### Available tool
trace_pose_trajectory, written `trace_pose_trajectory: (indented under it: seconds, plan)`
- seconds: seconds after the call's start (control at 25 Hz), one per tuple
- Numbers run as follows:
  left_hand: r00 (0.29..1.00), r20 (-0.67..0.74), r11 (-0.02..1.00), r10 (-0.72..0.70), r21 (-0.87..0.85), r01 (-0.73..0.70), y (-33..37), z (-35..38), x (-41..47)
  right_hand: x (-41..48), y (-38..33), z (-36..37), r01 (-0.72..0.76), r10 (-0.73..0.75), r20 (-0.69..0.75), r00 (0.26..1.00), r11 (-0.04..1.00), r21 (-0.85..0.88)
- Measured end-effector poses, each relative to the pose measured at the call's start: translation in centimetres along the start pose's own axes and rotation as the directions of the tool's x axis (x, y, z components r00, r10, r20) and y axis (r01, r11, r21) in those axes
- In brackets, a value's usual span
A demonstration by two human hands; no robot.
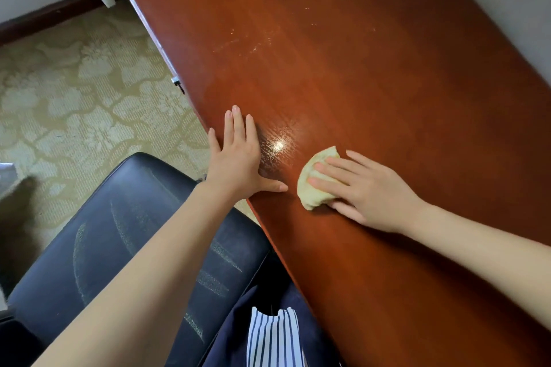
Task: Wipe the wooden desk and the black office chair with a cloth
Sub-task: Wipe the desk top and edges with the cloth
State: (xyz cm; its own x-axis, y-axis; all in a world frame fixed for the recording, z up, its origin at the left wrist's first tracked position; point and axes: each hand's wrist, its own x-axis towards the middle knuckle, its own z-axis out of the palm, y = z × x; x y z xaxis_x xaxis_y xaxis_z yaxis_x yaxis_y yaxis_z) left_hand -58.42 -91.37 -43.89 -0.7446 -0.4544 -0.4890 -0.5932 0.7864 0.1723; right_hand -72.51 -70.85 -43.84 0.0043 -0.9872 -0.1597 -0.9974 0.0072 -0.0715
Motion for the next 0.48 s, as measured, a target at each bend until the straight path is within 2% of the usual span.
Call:
trace_pose_trajectory:
  seconds: [0.16,0.36,0.48]
  plan:
    - [0.999,0.026,0.995,-0.027,0.096,0.025,0.7,0.1,1.0,3.5,2.7,-0.5,-0.259,0.259,-0.002,0.966,0.966,-0.011]
    - [0.999,0.020,0.988,-0.036,0.153,0.033,0.9,0.4,1.0,8.4,8.8,-1.5,-0.556,0.554,0.112,0.825,0.831,-0.018]
    - [0.999,0.017,0.982,-0.037,0.184,0.033,1.0,0.4,1.1,11.8,10.8,-1.8,-0.685,0.649,0.244,0.721,0.719,0.113]
